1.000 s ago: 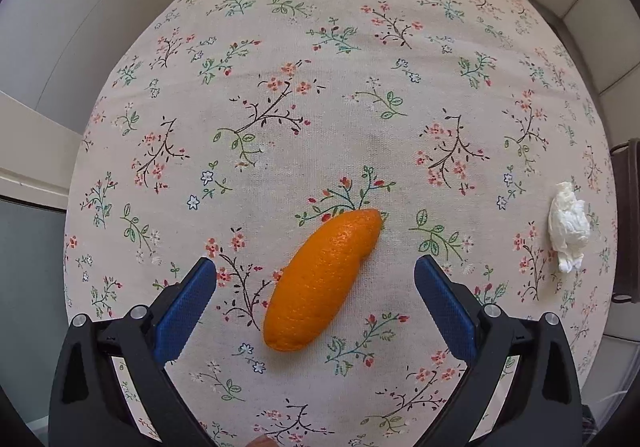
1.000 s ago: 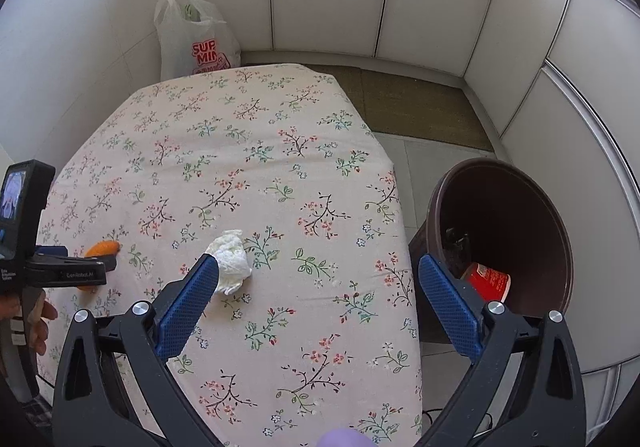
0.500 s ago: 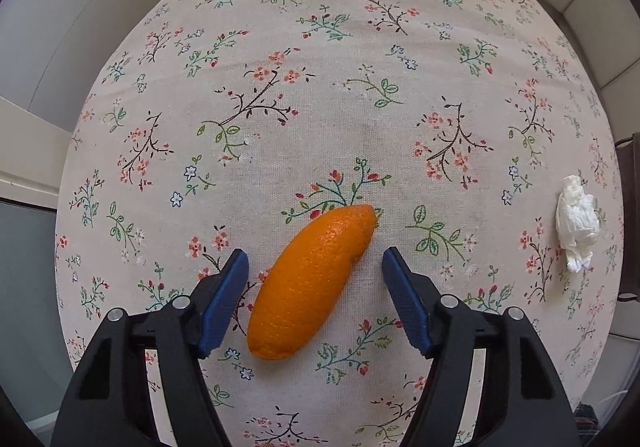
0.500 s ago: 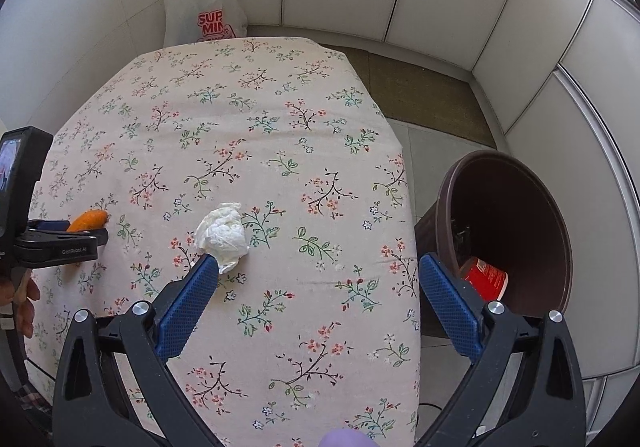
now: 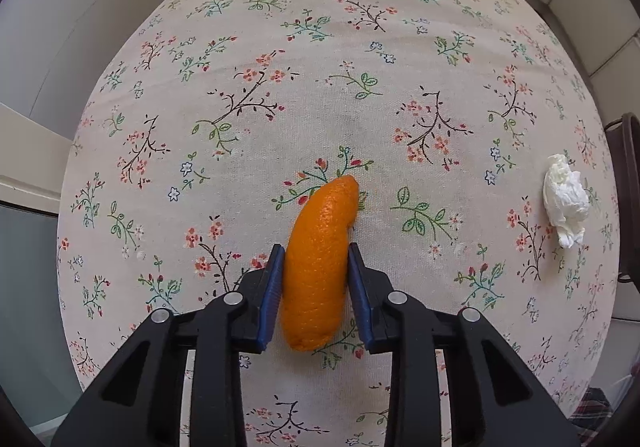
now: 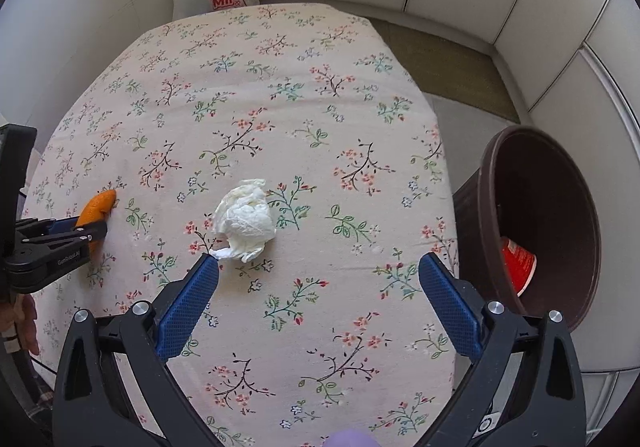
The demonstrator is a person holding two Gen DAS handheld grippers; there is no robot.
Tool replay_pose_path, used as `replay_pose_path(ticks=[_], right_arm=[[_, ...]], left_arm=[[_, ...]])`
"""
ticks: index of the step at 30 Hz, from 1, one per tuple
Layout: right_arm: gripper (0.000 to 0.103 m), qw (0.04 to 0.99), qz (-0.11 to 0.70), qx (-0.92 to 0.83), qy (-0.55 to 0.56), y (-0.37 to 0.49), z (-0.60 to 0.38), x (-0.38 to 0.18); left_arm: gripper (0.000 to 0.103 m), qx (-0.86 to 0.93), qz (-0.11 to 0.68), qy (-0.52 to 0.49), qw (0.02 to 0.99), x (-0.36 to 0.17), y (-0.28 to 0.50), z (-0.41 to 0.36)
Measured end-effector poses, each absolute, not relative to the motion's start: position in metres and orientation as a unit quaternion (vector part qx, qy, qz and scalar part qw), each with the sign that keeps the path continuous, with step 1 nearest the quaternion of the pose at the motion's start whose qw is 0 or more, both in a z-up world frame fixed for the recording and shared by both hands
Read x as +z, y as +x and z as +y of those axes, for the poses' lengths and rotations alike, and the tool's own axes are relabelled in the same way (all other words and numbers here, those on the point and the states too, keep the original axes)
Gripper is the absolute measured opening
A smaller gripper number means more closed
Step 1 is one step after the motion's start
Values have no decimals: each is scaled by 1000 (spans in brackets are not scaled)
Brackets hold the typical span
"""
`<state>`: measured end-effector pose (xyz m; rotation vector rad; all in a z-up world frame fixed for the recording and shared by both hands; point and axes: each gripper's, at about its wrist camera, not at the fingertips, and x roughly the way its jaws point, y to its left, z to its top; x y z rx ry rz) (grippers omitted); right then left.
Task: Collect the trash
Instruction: 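Lower the left tool onto the orange peel, grasp and lift it, then grasp the small white tissue with the right tool while the left tool holds the peel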
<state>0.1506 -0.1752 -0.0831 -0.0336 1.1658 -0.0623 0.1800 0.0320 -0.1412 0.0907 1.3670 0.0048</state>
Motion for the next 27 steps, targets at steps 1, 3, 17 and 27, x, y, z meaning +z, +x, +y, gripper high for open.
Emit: replay_pose_path(ticks=[1,3,17,27], right_arm=[[96,832,554,-31,-18,152,-174,-86],[96,829,558,-35,-22,156,-170,-92],[96,810,585,-30,23,186,-152,-116],[79,803,594,-29,48,200,-136,-130]], left_arm=[[29,4,629,42,776,-140,178,33],[28,9,623,38,782,-135,173,38],[27,-4,485,-39,874,-11,133,93],[27,0,441,-52,896,20,105,121]])
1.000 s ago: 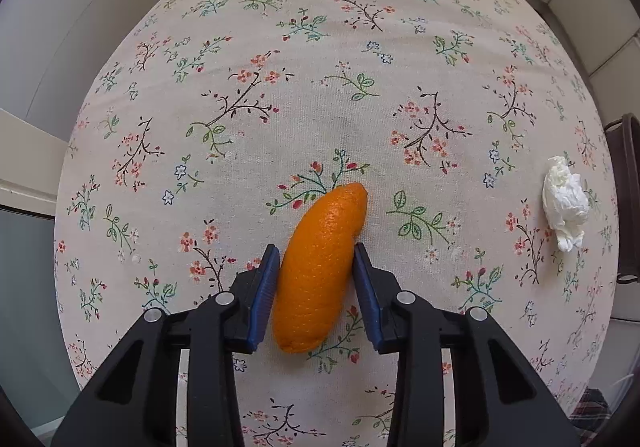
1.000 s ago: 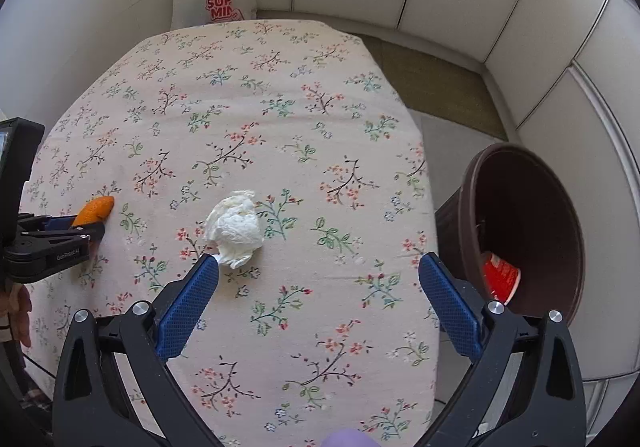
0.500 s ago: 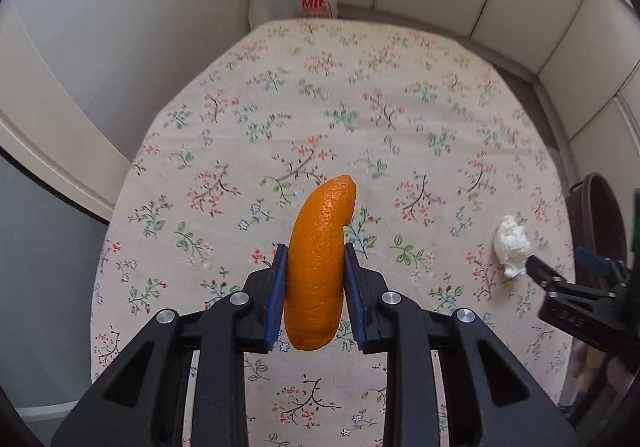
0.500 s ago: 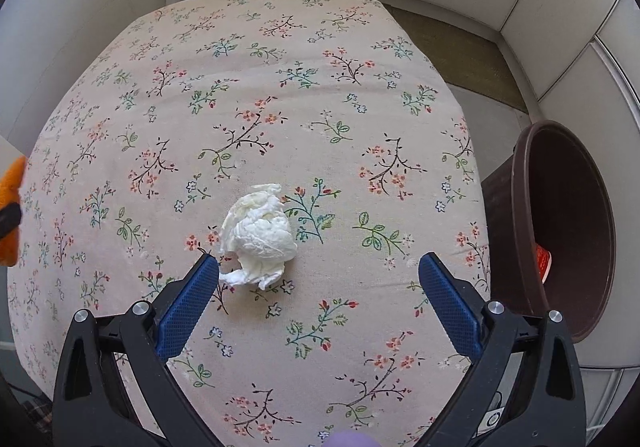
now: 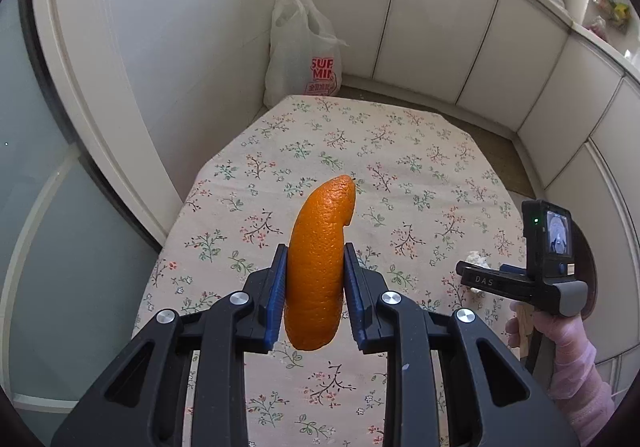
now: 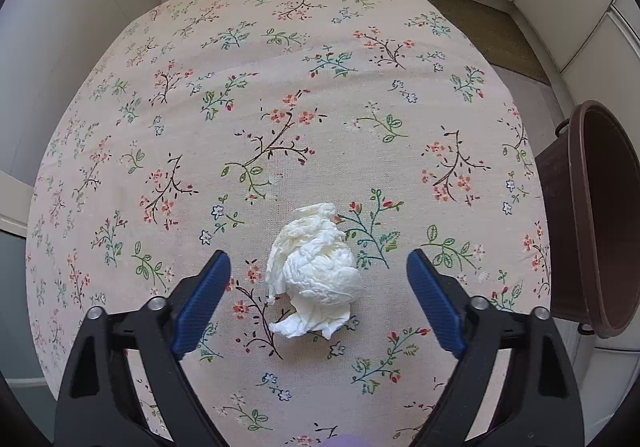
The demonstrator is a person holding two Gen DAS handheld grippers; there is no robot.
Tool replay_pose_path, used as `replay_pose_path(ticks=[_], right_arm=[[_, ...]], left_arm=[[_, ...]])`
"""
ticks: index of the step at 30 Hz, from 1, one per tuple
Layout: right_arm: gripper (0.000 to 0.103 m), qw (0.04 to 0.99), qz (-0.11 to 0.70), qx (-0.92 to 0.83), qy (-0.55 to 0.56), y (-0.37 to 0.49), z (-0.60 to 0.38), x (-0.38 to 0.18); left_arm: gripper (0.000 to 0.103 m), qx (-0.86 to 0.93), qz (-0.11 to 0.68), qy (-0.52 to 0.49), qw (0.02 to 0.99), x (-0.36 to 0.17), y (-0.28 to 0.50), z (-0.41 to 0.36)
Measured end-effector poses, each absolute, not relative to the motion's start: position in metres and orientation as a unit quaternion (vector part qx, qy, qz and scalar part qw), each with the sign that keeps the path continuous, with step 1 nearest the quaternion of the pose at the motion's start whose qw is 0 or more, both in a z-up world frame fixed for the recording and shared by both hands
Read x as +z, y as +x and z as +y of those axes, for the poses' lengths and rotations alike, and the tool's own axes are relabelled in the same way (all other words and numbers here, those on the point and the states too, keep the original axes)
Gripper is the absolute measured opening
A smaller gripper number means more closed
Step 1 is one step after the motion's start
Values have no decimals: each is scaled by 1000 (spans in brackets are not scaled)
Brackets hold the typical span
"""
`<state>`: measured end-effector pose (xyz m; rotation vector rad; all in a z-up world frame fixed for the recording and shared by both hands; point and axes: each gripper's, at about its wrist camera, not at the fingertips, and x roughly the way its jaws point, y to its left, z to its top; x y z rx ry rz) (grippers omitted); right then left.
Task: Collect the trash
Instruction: 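Grasp the small white tissue with the right tool while the left tool holds the peel, then carry the tissue and peel over the brown bin and open both tools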
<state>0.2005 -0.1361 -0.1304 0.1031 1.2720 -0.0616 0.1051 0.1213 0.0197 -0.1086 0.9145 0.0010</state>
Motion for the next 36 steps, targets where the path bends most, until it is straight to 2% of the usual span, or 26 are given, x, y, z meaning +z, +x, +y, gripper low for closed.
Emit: replay_pose_path(ticks=[3,12,19,25,36], right_arm=[[55,798,600,-27,49,203,-133,-136],[48,802,594,-32,46,206,-130,-142],[29,807,586,-20,65,207,-132,-142],[26,812,578,-12,79,203,-136,-139],[26,850,521,4,79,195,-137,-92]], left_arm=[[27,4,443,-53,895,19,104,128],[27,3,453,-46,890,10,105,128],[27,6,459,-48,887,4,106,129],[27,4,459,-49,887,5,107,128],[27,4,460,-54,887,3,110,127]])
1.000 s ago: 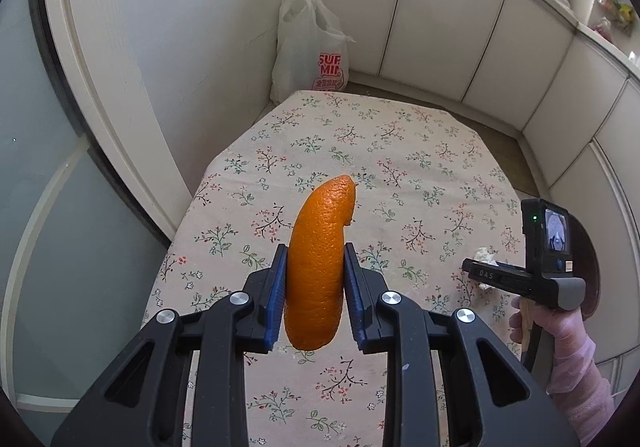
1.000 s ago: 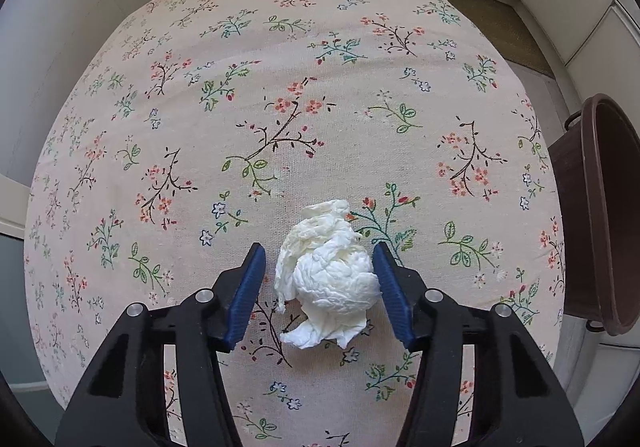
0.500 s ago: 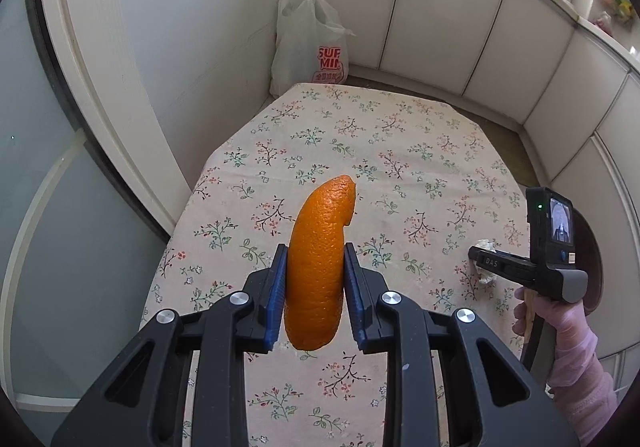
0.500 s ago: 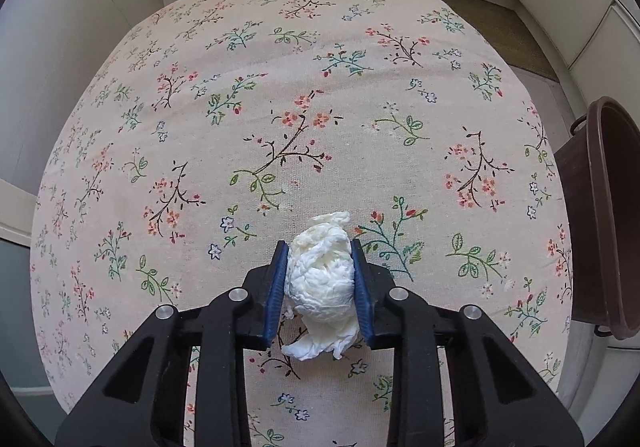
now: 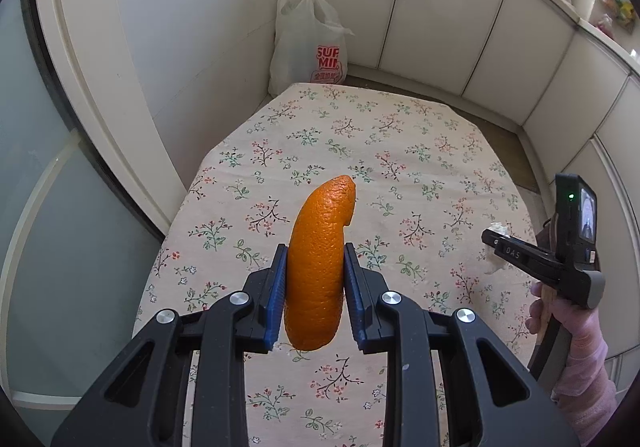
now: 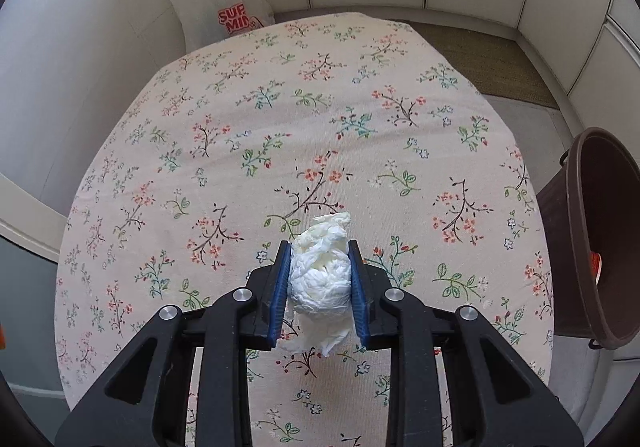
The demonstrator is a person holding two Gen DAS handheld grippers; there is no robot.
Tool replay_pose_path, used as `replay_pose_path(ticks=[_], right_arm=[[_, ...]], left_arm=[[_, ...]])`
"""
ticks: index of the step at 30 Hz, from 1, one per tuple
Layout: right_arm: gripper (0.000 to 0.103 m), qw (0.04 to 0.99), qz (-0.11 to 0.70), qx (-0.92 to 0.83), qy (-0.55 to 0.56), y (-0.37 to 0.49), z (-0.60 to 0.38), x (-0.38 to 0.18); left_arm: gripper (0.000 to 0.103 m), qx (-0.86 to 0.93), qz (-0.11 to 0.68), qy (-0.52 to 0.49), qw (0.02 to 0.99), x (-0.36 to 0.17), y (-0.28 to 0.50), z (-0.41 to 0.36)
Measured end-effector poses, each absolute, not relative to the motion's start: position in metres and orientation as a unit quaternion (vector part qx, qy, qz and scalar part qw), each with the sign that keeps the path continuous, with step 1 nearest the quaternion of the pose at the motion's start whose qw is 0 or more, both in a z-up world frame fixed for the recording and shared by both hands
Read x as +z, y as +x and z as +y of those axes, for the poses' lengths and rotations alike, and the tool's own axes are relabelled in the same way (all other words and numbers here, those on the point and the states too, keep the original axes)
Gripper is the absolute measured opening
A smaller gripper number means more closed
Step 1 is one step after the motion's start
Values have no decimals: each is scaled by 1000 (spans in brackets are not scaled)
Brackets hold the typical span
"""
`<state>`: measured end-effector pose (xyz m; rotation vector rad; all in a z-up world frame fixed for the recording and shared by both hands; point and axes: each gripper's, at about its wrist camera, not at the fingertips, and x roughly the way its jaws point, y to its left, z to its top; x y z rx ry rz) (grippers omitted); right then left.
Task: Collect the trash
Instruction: 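Carry the tissue and peel over the brown bin and open both tools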
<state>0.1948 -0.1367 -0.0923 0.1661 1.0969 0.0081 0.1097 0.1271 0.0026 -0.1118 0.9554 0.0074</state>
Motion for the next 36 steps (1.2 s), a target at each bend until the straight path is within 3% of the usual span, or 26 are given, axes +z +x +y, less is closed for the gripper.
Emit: replay_pose_path(ticks=[18,36], right_arm=[[26,916,369,-52,151,165,-243,23],[27,913,302,-220,161,107,-364,46]], left_arm=[[27,-11,461,-49,886,-1,118,103],[27,-61,447,-55,891,1,129,41]])
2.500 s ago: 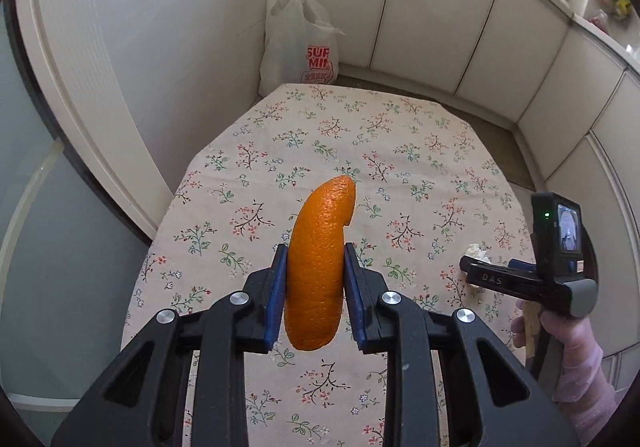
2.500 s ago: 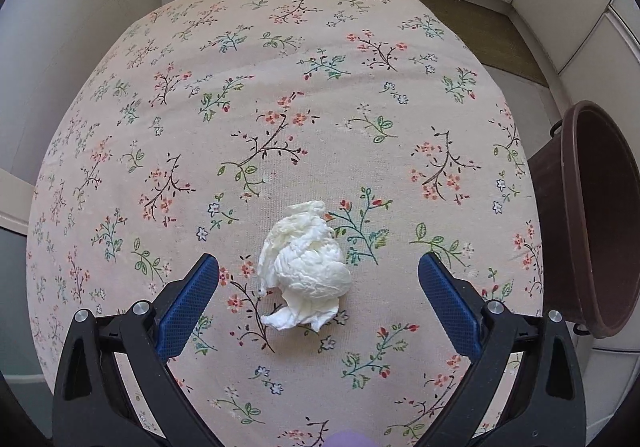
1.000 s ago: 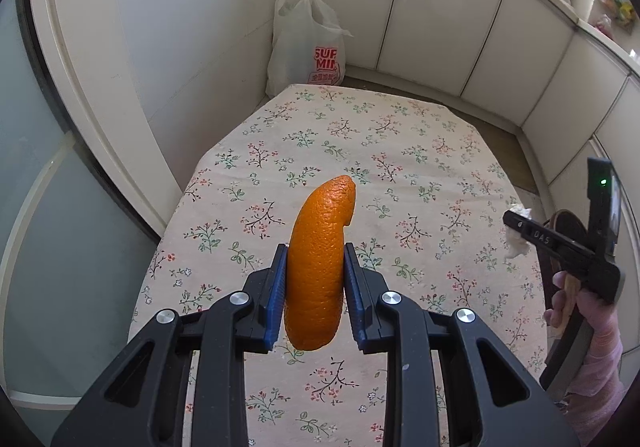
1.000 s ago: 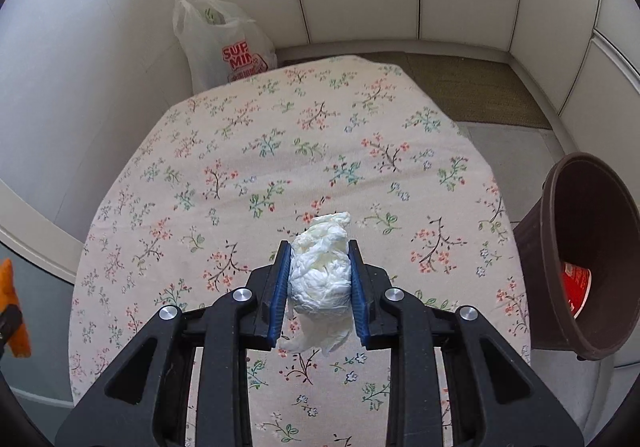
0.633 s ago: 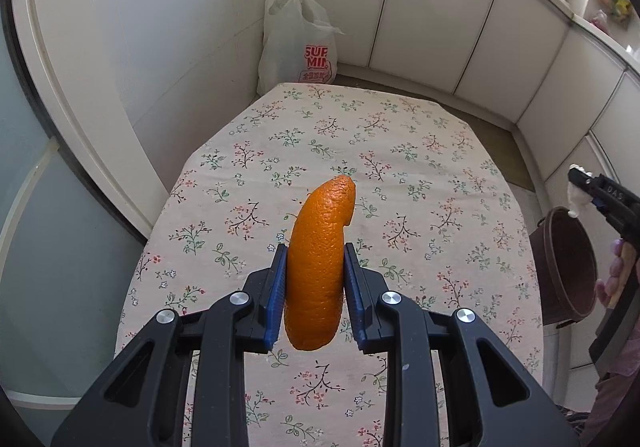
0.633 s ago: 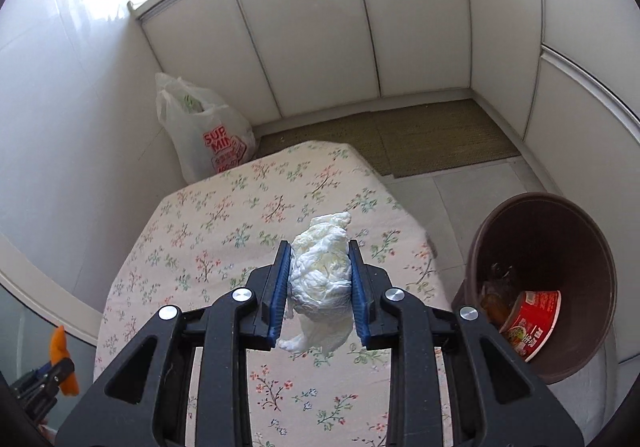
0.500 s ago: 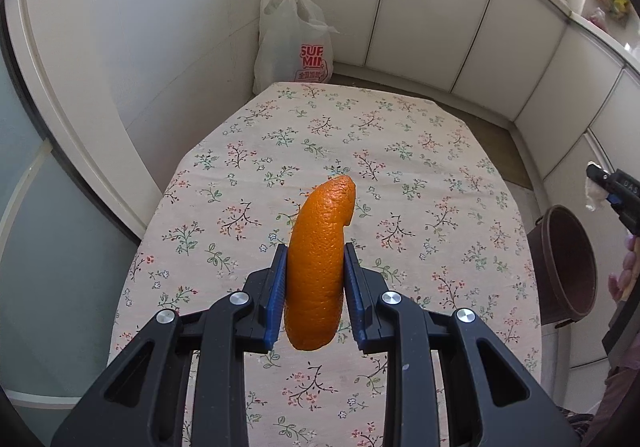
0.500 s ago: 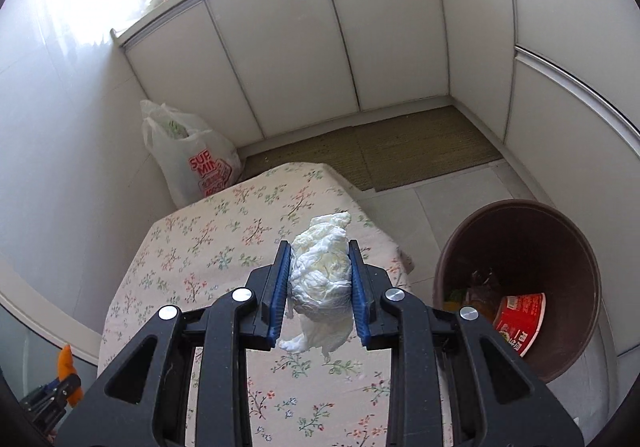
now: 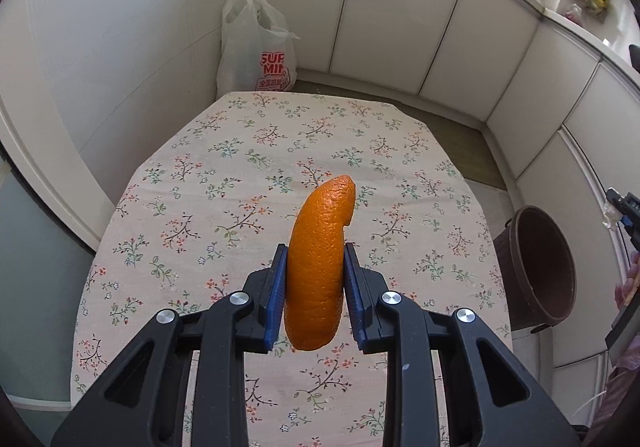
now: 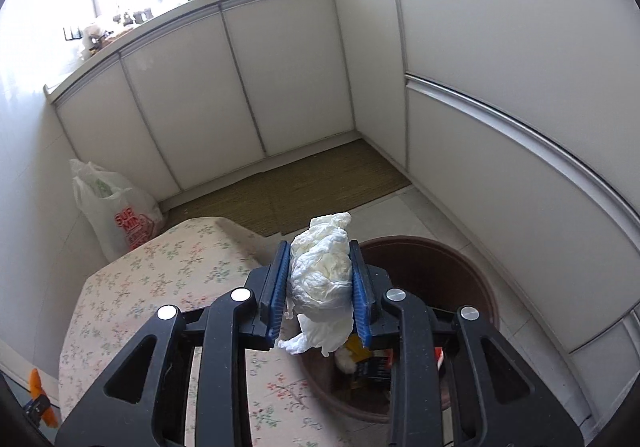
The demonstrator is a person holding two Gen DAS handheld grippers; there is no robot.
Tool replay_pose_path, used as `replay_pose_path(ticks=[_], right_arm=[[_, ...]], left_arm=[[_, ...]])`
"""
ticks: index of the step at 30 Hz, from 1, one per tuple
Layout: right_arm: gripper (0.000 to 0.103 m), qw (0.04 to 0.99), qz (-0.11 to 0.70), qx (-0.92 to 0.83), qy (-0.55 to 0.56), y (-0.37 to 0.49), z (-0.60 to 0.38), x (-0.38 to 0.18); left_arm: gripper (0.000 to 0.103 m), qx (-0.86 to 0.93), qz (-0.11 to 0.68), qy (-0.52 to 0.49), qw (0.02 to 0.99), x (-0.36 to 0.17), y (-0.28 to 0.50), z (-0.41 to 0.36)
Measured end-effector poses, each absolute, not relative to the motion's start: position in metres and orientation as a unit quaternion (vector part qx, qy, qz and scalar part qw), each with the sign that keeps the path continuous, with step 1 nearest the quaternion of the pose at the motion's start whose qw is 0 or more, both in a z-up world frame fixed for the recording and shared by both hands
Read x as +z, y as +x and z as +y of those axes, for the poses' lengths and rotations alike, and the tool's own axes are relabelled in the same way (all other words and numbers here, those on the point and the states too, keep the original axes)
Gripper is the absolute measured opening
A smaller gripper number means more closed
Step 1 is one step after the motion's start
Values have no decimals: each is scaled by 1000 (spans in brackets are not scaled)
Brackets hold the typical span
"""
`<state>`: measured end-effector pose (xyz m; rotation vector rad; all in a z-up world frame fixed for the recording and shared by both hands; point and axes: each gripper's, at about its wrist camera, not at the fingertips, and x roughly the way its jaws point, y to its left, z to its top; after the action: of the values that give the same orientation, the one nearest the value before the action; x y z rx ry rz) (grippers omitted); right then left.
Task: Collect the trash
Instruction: 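Carry the tissue and peel over the brown bin and open both tools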
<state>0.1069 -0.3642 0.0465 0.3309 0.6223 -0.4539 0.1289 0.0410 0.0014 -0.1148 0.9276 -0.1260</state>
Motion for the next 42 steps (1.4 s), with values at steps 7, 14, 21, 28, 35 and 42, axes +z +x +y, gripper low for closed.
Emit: replay_pose_path(ticks=[7,14,21,28,35,42], right_arm=[[37,898,309,-272,157,85,-401,40],[74,892,298,-298,166,56,-435,45],[96,868,295,-368,154,25,-471,40],[96,846,329,-403,120,9,-503,29],[96,836,350,-404,127,2,-523,19],[96,833,353,-410,117,2,-524,16]], left_arm=[[27,-83,448,-45,889,-3,133,3],[27,-125,449,-44,884,-8,136,-47],[27,-191,438,-26,878,-11,133,-128],[29,-262,431,-42,863,0,141,-229],[32,-303,425,-13,853,3,143,-306],[59,-312,418,1,853,3,144,-334]])
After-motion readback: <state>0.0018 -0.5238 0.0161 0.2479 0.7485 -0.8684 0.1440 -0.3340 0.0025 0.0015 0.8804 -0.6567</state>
